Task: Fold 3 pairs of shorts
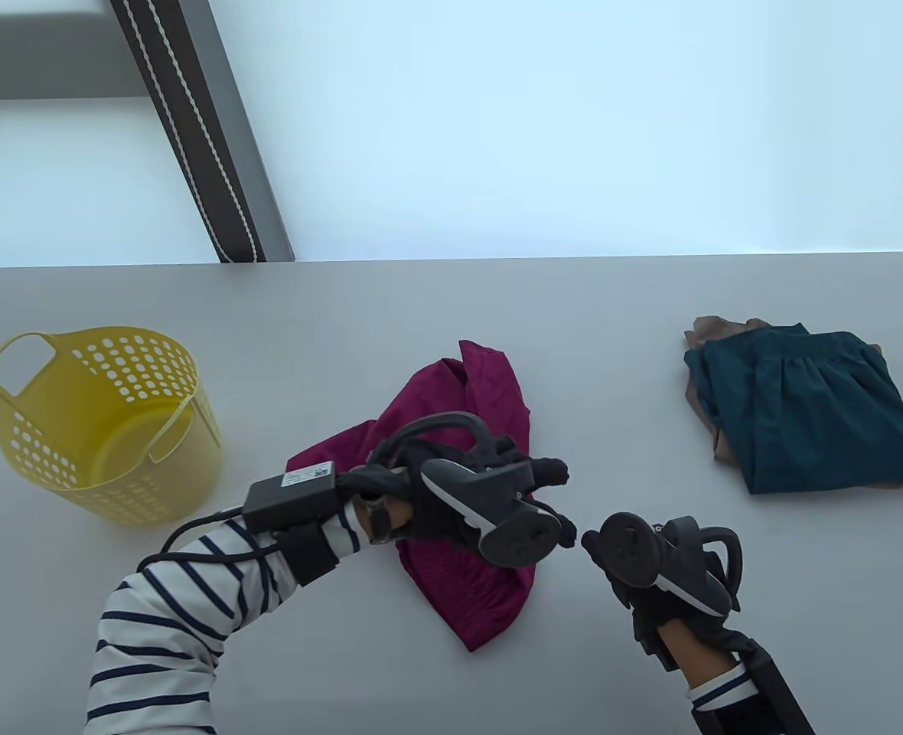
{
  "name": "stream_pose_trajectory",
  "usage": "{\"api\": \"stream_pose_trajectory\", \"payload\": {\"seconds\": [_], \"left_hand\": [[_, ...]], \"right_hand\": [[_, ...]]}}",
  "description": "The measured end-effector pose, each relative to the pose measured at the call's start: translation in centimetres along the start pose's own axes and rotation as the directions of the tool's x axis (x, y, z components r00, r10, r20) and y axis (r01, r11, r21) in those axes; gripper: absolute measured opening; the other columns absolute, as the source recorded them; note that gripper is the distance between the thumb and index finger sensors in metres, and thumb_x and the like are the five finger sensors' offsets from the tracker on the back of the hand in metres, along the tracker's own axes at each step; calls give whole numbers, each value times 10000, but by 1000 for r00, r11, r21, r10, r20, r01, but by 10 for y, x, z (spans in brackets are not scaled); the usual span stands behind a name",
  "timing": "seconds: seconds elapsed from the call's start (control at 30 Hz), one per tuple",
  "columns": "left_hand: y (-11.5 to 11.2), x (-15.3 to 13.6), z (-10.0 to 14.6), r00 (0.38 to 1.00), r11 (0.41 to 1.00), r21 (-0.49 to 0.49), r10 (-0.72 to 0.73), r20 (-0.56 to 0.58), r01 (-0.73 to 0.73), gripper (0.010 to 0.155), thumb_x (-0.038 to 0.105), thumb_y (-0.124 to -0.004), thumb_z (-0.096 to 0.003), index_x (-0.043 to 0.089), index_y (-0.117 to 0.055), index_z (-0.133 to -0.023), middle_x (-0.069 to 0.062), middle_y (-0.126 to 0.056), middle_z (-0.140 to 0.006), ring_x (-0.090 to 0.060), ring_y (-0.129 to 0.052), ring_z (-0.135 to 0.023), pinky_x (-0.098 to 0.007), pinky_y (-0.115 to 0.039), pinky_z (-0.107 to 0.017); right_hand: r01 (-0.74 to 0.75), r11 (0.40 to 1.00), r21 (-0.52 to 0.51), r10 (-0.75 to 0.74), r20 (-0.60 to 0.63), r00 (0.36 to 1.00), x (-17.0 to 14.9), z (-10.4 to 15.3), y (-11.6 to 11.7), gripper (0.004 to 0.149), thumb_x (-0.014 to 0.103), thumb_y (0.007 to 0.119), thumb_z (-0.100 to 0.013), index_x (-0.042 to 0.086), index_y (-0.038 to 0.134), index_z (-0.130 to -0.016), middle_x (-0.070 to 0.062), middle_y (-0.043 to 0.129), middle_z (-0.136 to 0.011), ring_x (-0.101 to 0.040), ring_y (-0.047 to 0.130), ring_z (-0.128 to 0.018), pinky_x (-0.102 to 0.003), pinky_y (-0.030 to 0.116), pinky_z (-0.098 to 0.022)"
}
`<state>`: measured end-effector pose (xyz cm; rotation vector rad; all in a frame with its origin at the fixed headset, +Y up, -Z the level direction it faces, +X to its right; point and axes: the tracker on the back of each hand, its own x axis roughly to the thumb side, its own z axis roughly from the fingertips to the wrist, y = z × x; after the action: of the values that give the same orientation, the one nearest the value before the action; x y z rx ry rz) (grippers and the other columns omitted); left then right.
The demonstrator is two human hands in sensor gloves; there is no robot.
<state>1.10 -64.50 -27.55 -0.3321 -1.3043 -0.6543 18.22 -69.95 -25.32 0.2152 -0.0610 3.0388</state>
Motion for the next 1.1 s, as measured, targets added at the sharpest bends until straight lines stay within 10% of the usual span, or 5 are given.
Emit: {"api": "stream_pose_trajectory", "payload": {"seconds": [0.17,0.43,0.67,0.87,1.1], "left_hand": [[-55,31,-68,988,967,-221,-102,115,126,968,587,-676,-315,381,-18,-995,-410,-81,-1097,-539,-436,-1053,-673,-498,-734],[-28,-10,-75,989,995,-27,-98,-114,96,380,501,-670,-378,490,-649,-757,-210,-277,-1161,-444,-533,-1057,-610,-574,-743],[18,-91,-9,869,954,299,133,-476,18,371,463,-652,-430,415,-646,-798,-12,-678,-1091,-313,-811,-988,-545,-709,-729],[43,-137,119,605,656,750,562,-563,89,362,454,-689,-455,385,-676,-809,-6,-717,-1034,-310,-834,-948,-549,-717,-709],[-13,-93,193,616,688,717,518,-594,112,363,475,-730,-441,385,-734,-793,-7,-737,-1011,-316,-843,-934,-560,-718,-704]], "right_hand": [[33,999,-35,-35,-83,996,-16,-1,-4,396,460,670,-481,176,892,-318,-14,923,-104,-161,912,62,-382,815,-29],[40,999,-35,-42,-87,995,-18,-2,-6,397,458,669,-482,173,893,-320,-16,925,-106,-163,915,59,-384,815,-30],[40,999,-35,-42,-86,995,-17,-1,-6,397,459,669,-482,174,893,-321,-16,926,-107,-163,916,59,-384,816,-30],[45,998,-37,-48,-83,995,-17,-1,-7,398,458,669,-483,171,894,-323,-17,927,-110,-165,918,57,-385,816,-31],[55,998,-28,-57,-61,997,-13,0,-6,397,458,668,-483,173,894,-323,-18,928,-110,-165,918,56,-385,816,-31]]}}
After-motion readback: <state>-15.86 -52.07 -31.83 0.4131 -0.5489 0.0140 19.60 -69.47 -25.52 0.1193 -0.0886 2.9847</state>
